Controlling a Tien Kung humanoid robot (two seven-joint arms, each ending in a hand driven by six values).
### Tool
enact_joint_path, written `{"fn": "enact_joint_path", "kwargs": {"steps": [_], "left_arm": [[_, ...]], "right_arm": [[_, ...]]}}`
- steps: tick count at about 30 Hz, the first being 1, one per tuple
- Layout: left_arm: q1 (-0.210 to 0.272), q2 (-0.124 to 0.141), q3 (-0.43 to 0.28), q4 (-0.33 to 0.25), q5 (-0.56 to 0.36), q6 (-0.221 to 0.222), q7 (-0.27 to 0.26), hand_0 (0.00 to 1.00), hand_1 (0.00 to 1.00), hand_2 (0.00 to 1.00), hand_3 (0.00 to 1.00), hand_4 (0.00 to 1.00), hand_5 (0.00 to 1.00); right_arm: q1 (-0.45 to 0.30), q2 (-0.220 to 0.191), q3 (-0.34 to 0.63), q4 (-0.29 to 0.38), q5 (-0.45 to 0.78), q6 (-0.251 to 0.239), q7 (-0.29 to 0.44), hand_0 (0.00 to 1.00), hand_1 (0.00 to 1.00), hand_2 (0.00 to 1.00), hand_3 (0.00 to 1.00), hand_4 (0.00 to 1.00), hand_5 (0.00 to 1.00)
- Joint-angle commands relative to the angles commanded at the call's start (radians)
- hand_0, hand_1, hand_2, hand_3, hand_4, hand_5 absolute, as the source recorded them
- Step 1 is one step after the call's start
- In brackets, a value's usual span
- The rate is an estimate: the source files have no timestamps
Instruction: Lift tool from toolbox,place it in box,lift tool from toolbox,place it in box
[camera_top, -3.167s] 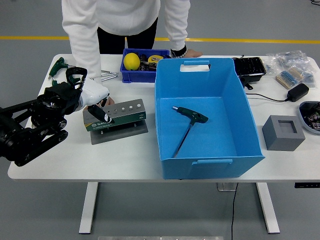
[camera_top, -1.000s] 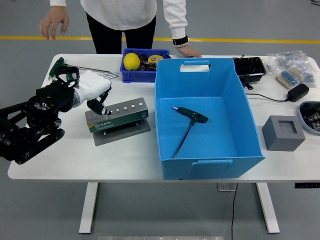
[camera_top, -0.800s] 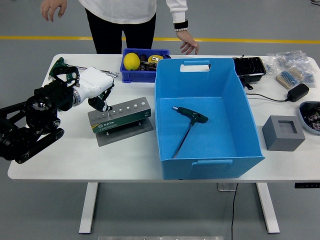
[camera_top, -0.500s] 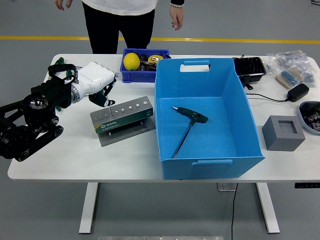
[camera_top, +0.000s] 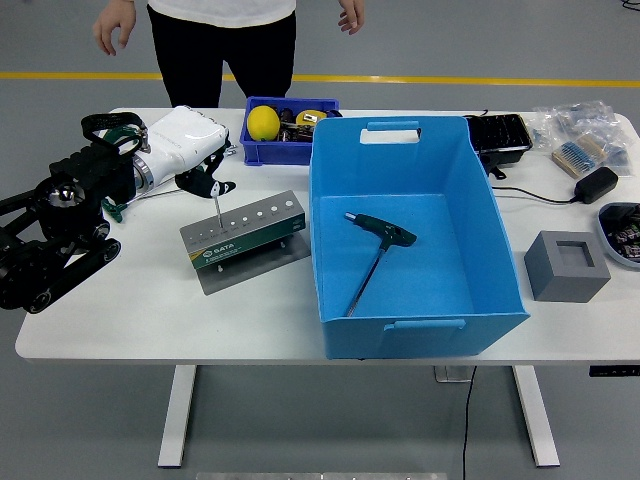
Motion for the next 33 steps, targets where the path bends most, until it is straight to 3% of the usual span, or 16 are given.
{"fn": "enact_joint_path", "kwargs": {"steps": [8,9,21,26,27,28,33], "left_arm": [[-0.008,0.017,-0.039,-0.075,0.008,-0.023,0.010,0.114,0.002,0.024,0.051,0.741,0.476],[-0.009,0.019,-0.044,-0.084,0.008,-0.025,0.012,0.118,0.002,0.020,0.051,0.709,0.585],[-0.017,0.034,-0.077,-0.139,-0.004,-0.046,0.025,0.114,0.002,0.017,0.050,0.706,0.642],[-0.016,0.040,-0.095,-0.171,-0.008,-0.055,0.029,0.114,0.002,0.017,0.050,0.706,0.642],[-0.016,0.041,-0.102,-0.180,-0.010,-0.055,0.030,0.111,0.002,0.015,0.050,0.705,0.577],[-0.016,0.041,-0.109,-0.188,-0.011,-0.055,0.029,0.111,0.002,0.015,0.050,0.705,0.577],[-0.011,0.031,-0.176,-0.245,-0.010,-0.039,0.023,0.109,0.002,0.013,0.048,0.717,0.557]], "right_arm": [[-0.001,0.000,0.000,0.000,-0.001,0.000,-0.001,0.702,0.673,0.720,0.551,0.787,0.690],[-0.001,0.000,0.001,-0.001,-0.002,0.000,-0.001,0.702,0.672,0.720,0.552,0.787,0.689],[-0.003,0.000,-0.002,-0.001,0.003,0.001,0.000,0.702,0.672,0.720,0.551,0.786,0.689],[-0.004,0.001,0.000,-0.001,0.000,0.000,-0.001,0.702,0.672,0.720,0.551,0.786,0.689],[-0.005,0.001,0.001,-0.001,-0.001,0.000,-0.001,0.702,0.672,0.720,0.551,0.786,0.688],[-0.005,0.001,0.002,-0.001,-0.002,0.000,-0.001,0.702,0.672,0.720,0.551,0.786,0.688],[-0.008,0.002,0.006,-0.001,-0.010,-0.001,-0.004,0.701,0.673,0.721,0.551,0.786,0.688]]}}
